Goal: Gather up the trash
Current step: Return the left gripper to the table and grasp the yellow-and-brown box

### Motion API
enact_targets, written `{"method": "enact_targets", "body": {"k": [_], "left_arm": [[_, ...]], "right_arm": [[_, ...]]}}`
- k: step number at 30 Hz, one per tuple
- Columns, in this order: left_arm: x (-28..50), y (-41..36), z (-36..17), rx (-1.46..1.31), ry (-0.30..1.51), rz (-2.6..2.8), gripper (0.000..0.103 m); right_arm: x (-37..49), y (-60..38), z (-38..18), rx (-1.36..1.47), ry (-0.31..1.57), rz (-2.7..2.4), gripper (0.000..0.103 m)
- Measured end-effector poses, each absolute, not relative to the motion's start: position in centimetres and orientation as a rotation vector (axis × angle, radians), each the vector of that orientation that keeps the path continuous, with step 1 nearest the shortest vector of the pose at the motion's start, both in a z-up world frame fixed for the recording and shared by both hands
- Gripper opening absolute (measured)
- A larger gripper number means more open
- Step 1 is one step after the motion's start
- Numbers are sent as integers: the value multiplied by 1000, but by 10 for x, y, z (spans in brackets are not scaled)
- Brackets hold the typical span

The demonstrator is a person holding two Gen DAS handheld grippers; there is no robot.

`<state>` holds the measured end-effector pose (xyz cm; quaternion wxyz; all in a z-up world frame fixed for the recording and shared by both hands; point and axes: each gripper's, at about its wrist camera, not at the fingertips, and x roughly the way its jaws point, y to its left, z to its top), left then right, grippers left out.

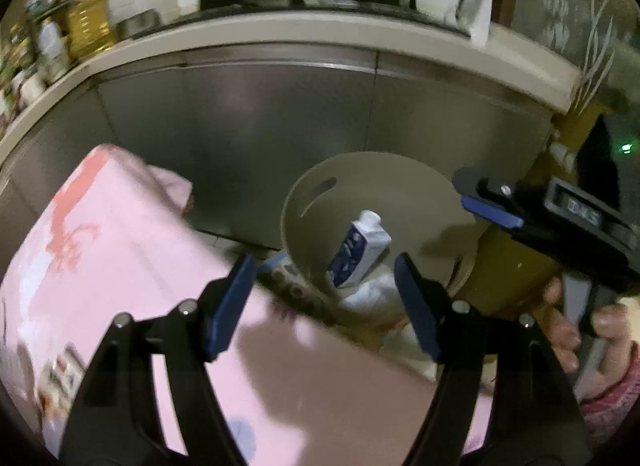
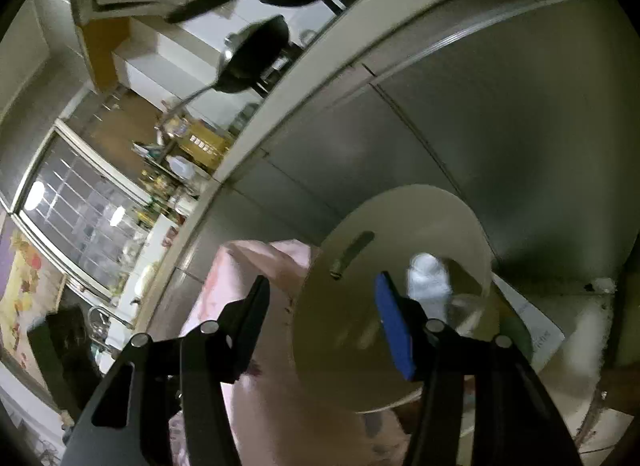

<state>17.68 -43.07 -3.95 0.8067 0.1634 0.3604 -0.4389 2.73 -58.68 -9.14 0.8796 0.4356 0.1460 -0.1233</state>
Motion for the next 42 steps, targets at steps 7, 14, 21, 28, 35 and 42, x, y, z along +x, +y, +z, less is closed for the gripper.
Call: {"method": "enact_targets", "body": {"k": [7, 14, 21, 28, 35, 42], "left_arm": [[108, -307, -28, 290, 741, -909, 69], [56, -188, -53, 308, 783, -724, 69], [41, -75, -52, 191, 791, -482, 69], [44, 7, -39, 102, 701, -300, 69], [63, 56, -48, 127, 620, -203, 76], [90, 70, -65, 115, 600, -239, 76]], "right_arm": [[53, -515, -59, 802, 297, -84, 53], [91, -421, -52, 707, 415, 115, 53], [107, -344, -64, 661, 548, 217, 53], [107, -269, -64, 613, 659, 363, 53], [118, -201, -67, 726, 824, 562, 53], [144, -151, -63, 696, 918, 547, 53]]}}
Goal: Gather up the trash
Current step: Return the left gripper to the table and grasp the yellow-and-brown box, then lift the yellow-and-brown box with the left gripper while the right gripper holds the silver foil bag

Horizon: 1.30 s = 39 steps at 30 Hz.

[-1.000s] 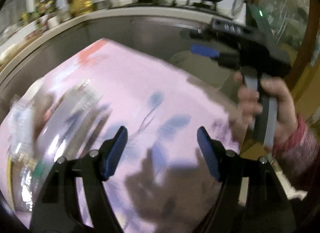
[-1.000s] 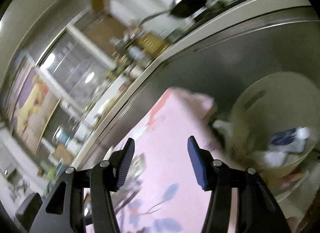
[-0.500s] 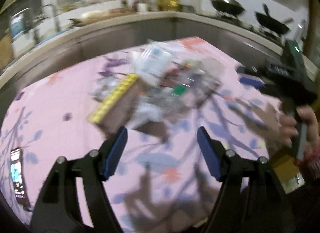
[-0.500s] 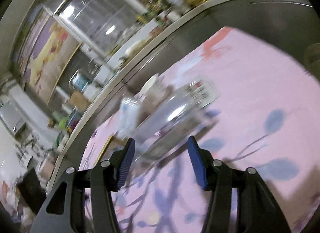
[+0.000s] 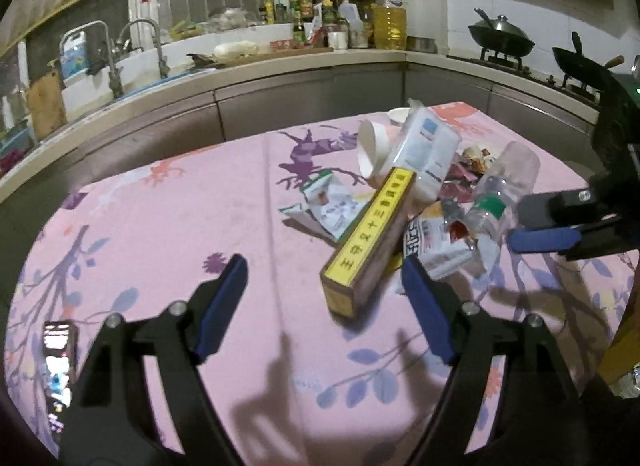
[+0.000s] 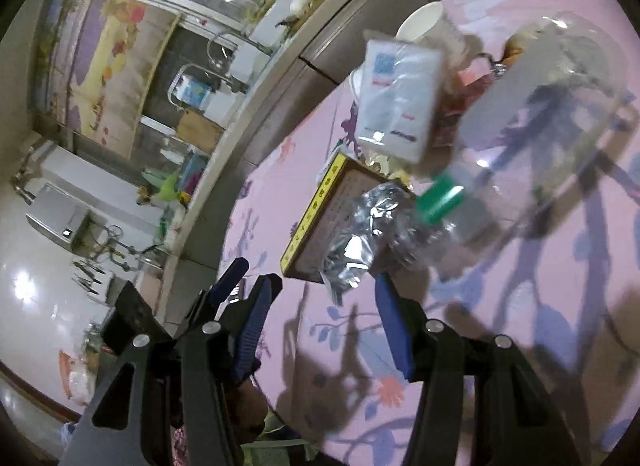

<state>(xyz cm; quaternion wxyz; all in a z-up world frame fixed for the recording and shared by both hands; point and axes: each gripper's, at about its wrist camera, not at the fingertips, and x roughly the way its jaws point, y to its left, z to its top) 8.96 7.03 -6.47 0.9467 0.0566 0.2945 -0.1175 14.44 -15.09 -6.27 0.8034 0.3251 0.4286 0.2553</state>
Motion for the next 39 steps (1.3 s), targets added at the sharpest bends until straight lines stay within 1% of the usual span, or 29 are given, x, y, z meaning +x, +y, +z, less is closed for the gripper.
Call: {"method": "enact_targets", "body": {"k": [4, 5, 6, 7, 8, 9, 11, 12, 16, 21, 26, 33, 39], "left_arm": [[100, 63, -73, 121, 599, -280, 75], [104, 62, -76, 122, 605, -287, 73], [107, 60, -79, 121, 614, -297, 67], [112, 59, -82, 118, 626, -311, 57], [115, 57, -85, 114, 636, -324, 50], [120, 56, -89, 106, 654, -342, 35], [121, 56, -91, 86, 660, -351, 32], [120, 59, -89, 65, 664, -360, 28], [104, 70, -81, 6, 660, -364, 22], [70, 79, -67, -49, 622, -362, 22], [51, 79, -61, -86, 614, -357, 22], [49, 73, -53, -111, 618, -380, 22], [42, 54, -43, -77, 596, -423, 22]], "right_arm": [[156, -139, -71, 685, 947, 500, 53], [160, -136, -75, 692, 956, 493, 52], [162, -135, -78, 694, 964, 483, 45], [163, -134, -83, 698, 975, 479, 38], [164, -131, -86, 704, 983, 482, 25], [164, -130, -89, 705, 985, 482, 11], [159, -133, -91, 701, 973, 478, 6], [156, -135, -89, 693, 963, 482, 4], [138, -131, -75, 628, 911, 531, 3], [99, -121, -54, 428, 792, 557, 3], [77, -120, -51, 279, 710, 501, 3], [59, -132, -46, 182, 623, 427, 3], [56, -157, -51, 201, 601, 358, 3]]}}
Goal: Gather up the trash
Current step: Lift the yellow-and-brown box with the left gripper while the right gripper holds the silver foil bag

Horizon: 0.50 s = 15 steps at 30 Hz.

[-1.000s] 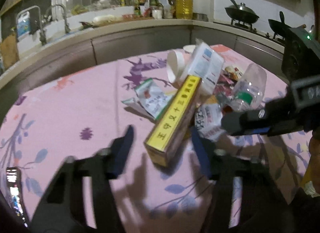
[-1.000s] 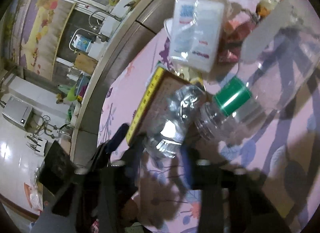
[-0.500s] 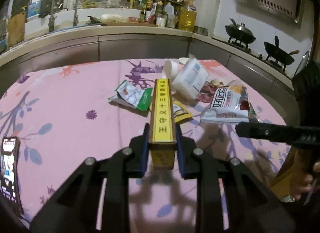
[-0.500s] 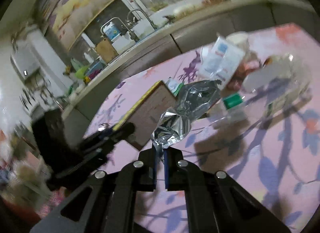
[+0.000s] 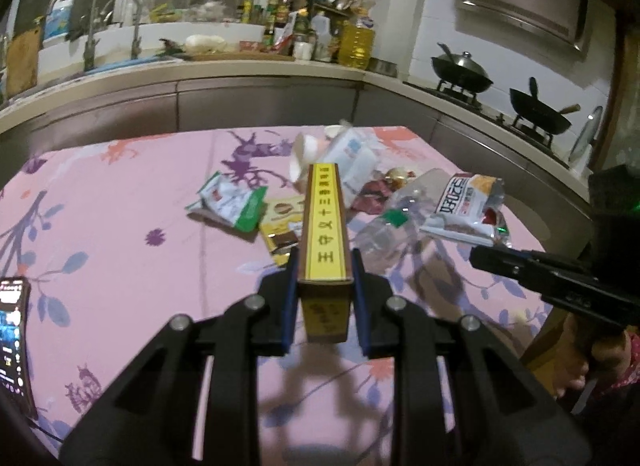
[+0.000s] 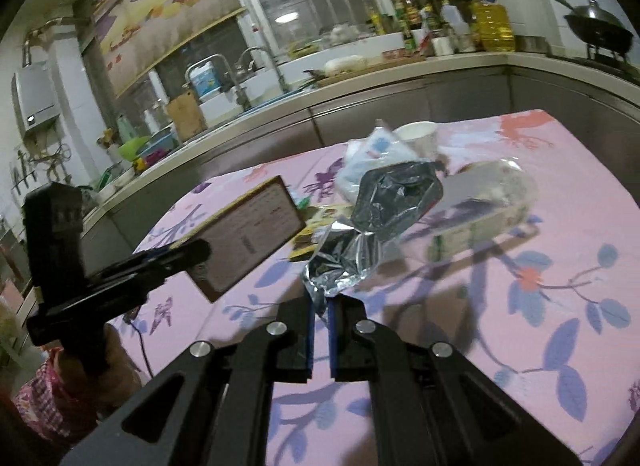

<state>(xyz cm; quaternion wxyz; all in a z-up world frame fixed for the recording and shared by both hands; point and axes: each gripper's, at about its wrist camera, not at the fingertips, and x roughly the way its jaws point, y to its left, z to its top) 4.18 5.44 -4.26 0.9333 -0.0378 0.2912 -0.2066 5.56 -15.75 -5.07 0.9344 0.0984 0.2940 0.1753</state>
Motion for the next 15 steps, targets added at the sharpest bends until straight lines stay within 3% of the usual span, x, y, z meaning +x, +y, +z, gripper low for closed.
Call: {"method": "enact_targets", "body": {"k": [15], "left_arm": [[43, 23, -38, -51, 612, -493, 22]], "right_arm": [[44, -201, -61, 256, 588, 262, 3]]}}
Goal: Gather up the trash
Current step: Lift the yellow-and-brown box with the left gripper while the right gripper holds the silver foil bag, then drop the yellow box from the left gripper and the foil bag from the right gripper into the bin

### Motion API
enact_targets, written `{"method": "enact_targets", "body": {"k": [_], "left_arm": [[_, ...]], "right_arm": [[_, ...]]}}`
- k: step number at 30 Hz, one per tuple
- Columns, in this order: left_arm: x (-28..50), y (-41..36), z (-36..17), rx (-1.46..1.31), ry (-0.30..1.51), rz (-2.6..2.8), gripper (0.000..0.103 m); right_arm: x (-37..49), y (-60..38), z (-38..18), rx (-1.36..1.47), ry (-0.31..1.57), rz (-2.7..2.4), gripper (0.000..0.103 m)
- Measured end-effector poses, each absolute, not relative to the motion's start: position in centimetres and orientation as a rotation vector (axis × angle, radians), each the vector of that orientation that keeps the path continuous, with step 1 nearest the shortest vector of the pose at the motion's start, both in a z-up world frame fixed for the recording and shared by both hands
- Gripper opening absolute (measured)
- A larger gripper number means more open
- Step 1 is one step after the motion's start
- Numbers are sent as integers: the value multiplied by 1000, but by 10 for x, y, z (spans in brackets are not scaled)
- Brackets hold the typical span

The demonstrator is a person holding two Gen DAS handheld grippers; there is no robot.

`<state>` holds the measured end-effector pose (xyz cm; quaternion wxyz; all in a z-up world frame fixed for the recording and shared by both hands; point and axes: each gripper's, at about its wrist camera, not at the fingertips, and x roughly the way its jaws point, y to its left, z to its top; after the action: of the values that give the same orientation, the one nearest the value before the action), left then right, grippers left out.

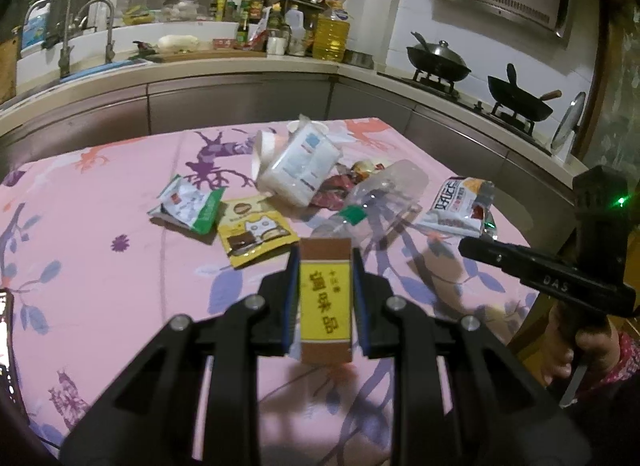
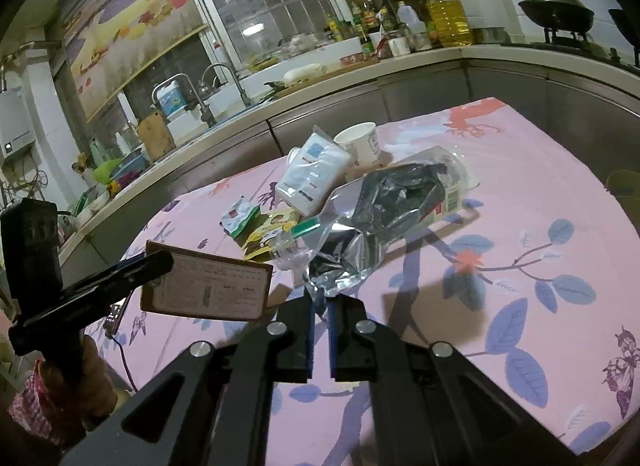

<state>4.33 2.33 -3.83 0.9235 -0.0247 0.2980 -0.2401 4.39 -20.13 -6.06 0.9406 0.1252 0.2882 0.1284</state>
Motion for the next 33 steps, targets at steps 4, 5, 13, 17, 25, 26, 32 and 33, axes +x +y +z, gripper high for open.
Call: {"method": "enact_targets", "body": {"k": [4, 5, 13, 17, 25, 26, 32, 33], "left_arm": [[43, 22, -40, -46, 604, -497, 22], [44, 22, -40, -48, 604, -496, 22], [44, 28, -35, -68, 598, -500, 22], [46, 33, -26, -98, 585, -512, 22], [53, 24, -5, -106, 562, -551, 22], [54, 20, -2, -101, 558, -562, 22], [64, -20, 22, -47, 520, -651, 22], [68, -32, 28, -36, 511, -676, 22]], "right_arm": [[44, -202, -61, 259, 587, 260, 3], [44, -203, -61, 262, 588, 259, 3], [43, -205, -55, 266, 573, 266, 3], [40, -205, -48, 270, 545, 272, 3], [43, -214, -54, 279, 560, 252, 3], [43, -216, -54, 279, 558, 248, 3], [38, -234, -47, 257, 509, 199, 3], [38, -240, -46, 258, 500, 185, 3]]}}
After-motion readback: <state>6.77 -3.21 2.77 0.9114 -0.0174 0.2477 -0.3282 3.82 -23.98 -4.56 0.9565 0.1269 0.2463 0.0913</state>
